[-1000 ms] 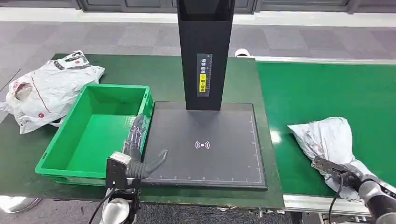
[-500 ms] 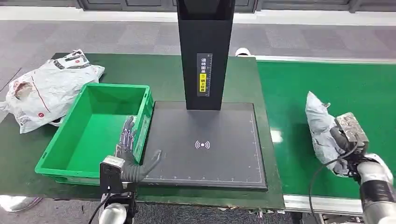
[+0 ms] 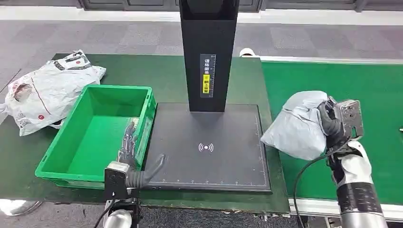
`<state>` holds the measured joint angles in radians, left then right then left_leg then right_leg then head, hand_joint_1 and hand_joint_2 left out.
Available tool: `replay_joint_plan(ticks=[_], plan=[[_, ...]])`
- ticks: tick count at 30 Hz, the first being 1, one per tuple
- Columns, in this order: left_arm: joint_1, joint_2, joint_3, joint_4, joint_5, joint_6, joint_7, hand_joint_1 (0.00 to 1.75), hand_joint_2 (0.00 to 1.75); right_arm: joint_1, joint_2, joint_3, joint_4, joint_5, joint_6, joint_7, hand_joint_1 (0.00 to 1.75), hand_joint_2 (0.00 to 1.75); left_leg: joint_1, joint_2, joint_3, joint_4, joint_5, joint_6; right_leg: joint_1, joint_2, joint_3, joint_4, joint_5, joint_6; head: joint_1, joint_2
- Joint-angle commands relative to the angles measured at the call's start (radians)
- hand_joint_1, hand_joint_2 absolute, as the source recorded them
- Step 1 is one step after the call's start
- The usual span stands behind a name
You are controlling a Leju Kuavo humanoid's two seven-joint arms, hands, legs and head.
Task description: Moved the parcel from conveyor to table for the left to box.
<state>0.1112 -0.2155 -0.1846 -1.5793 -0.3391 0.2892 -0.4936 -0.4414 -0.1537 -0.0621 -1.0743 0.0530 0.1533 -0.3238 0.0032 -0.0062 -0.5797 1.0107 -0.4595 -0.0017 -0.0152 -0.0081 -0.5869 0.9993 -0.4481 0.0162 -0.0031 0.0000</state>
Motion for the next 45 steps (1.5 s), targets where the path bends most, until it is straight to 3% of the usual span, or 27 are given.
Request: replay_joint_plan(ticks=[1, 6, 10, 16, 19, 25, 26, 27, 32, 45], plan=[[-0.019, 0.002, -0.011, 0.063, -0.005, -0.018, 0.000, 0.00, 1.75, -0.022, 0.135, 0.218, -0.203, -0.027, -0.026, 0.033, 1.75, 1.75, 0.000, 0.008, 0.002, -0.001, -0.001, -0.001, 0.000, 0.008, -0.001, 0.000, 0.001, -0.001, 0.000, 0.000], [-0.018, 0.000, -0.022, 0.074, -0.009, -0.015, -0.001, 0.00, 1.75, -0.067, 0.167, 0.303, -0.169, -0.032, -0.068, 0.034, 1.75, 1.75, 0.000, 0.012, 0.003, -0.002, -0.001, -0.001, 0.000, 0.013, -0.002, 0.000, 0.002, -0.002, 0.000, 0.000], [-0.021, -0.001, -0.026, 0.076, -0.012, -0.021, -0.003, 0.00, 1.75, -0.093, 0.171, 0.318, -0.139, -0.060, -0.056, 0.034, 1.75, 1.75, 0.000, 0.006, 0.002, -0.002, 0.000, -0.001, 0.000, 0.006, -0.002, 0.000, 0.001, -0.002, 0.000, 0.000], [-0.036, -0.017, -0.043, 0.091, -0.029, -0.031, 0.001, 0.00, 1.75, -0.289, 0.286, 0.400, 0.133, -0.099, -0.080, 0.048, 1.75, 1.75, -0.001, 0.014, 0.001, -0.001, 0.000, -0.001, -0.001, 0.014, -0.004, 0.002, 0.003, -0.002, 0.000, 0.000], [-0.045, -0.012, -0.049, 0.087, -0.030, -0.034, 0.005, 0.00, 1.75, -0.399, 0.342, 0.414, 0.318, -0.120, -0.087, 0.067, 1.75, 1.75, 0.000, 0.011, 0.000, 0.000, 0.001, -0.002, 0.000, 0.011, -0.005, 0.002, 0.003, -0.003, 0.000, 0.000], [-0.046, -0.008, -0.048, 0.082, -0.027, -0.038, 0.009, 0.00, 1.75, -0.426, 0.352, 0.427, 0.385, -0.113, -0.107, 0.071, 1.75, 1.75, 0.001, 0.006, 0.000, 0.000, 0.003, -0.003, 0.001, 0.007, -0.004, 0.002, 0.003, -0.004, 0.000, 0.000], [-0.046, -0.008, -0.049, 0.078, -0.027, -0.039, 0.011, 0.00, 1.75, -0.443, 0.365, 0.426, 0.428, -0.113, -0.116, 0.091, 0.23, 1.75, 0.000, 0.004, 0.000, -0.001, 0.004, -0.004, 0.000, 0.005, -0.004, 0.002, 0.003, -0.004, 0.000, 0.000], [-0.043, -0.010, -0.048, 0.071, -0.026, -0.040, 0.014, 0.00, 1.75, -0.463, 0.378, 0.435, 0.500, -0.094, -0.153, 0.097, 0.00, 1.75, 0.000, 0.005, 0.000, -0.001, 0.004, -0.004, 0.000, 0.006, -0.004, 0.002, 0.003, -0.004, 0.000, 0.000], [-0.041, -0.009, -0.053, 0.071, -0.029, -0.042, 0.021, 0.00, 1.75, -0.450, 0.377, 0.395, 0.653, -0.106, -0.178, 0.062, 0.00, 1.75, 0.001, 0.004, 0.001, -0.002, 0.004, -0.004, 0.001, 0.005, -0.002, 0.001, 0.003, -0.004, 0.000, 0.000], [-0.060, -0.011, -0.060, 0.088, -0.026, -0.069, 0.028, 0.00, 1.75, -0.416, 0.333, 0.345, 0.696, -0.102, -0.174, 0.078, 0.00, 1.75, 0.000, -0.001, -0.001, -0.001, 0.005, -0.003, 0.001, -0.001, -0.003, 0.001, 0.003, -0.004, 0.000, 0.000]])
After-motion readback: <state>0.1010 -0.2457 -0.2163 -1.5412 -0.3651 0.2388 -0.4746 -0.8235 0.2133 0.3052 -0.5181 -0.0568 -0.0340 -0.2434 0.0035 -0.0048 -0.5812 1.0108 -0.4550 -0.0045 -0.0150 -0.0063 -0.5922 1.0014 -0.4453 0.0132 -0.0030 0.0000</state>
